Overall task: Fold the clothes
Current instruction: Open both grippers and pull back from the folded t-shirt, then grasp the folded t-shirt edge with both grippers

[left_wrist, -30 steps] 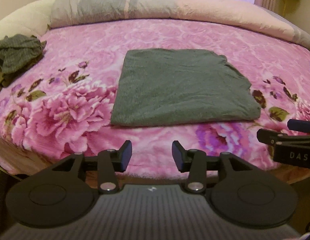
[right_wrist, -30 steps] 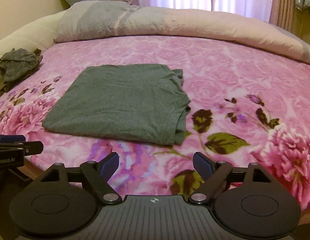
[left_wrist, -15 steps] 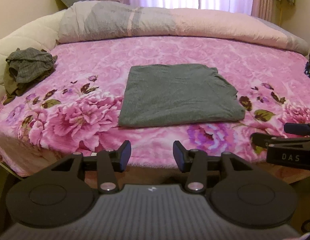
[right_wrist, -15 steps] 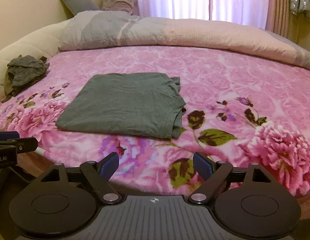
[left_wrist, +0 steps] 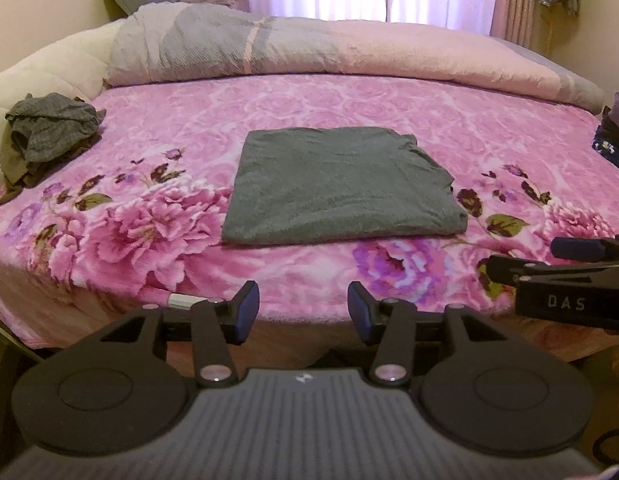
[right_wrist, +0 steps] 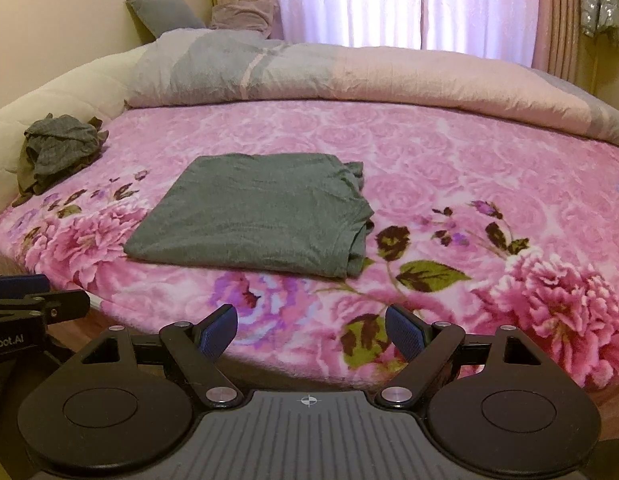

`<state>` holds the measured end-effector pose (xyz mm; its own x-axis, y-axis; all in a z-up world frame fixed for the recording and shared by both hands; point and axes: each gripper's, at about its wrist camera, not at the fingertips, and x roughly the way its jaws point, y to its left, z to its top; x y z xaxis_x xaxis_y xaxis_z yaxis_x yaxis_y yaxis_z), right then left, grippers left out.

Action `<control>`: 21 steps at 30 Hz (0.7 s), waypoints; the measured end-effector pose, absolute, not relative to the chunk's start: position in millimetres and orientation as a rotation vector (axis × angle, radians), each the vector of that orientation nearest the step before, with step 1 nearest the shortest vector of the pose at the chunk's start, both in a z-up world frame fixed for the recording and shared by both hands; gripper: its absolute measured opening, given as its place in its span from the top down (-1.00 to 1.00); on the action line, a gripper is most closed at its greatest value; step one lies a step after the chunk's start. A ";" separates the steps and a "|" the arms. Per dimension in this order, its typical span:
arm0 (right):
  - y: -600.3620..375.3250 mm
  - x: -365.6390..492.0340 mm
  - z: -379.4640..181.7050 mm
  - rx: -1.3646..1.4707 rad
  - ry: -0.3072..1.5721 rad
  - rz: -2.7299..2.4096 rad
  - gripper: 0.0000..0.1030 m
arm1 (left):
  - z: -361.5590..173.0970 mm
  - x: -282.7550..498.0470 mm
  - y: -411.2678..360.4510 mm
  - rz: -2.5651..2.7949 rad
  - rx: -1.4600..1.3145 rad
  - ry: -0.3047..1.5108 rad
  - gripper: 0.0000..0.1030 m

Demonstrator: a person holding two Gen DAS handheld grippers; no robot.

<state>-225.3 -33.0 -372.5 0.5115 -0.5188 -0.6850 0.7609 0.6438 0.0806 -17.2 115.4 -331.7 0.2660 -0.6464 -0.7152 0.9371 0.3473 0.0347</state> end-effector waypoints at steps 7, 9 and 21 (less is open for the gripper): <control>-51.3 -213.5 -388.2 0.430 0.718 -0.795 -0.63 | -346.0 -6.1 89.4 -1.142 0.514 0.724 0.10; -58.9 -210.8 -391.7 0.437 0.726 -0.795 -0.63 | -349.6 1.2 81.8 -1.150 0.509 0.735 0.09; -165.5 -252.0 -424.0 0.779 0.612 -0.680 -0.63 | -370.1 134.5 57.1 -1.195 0.174 0.981 0.07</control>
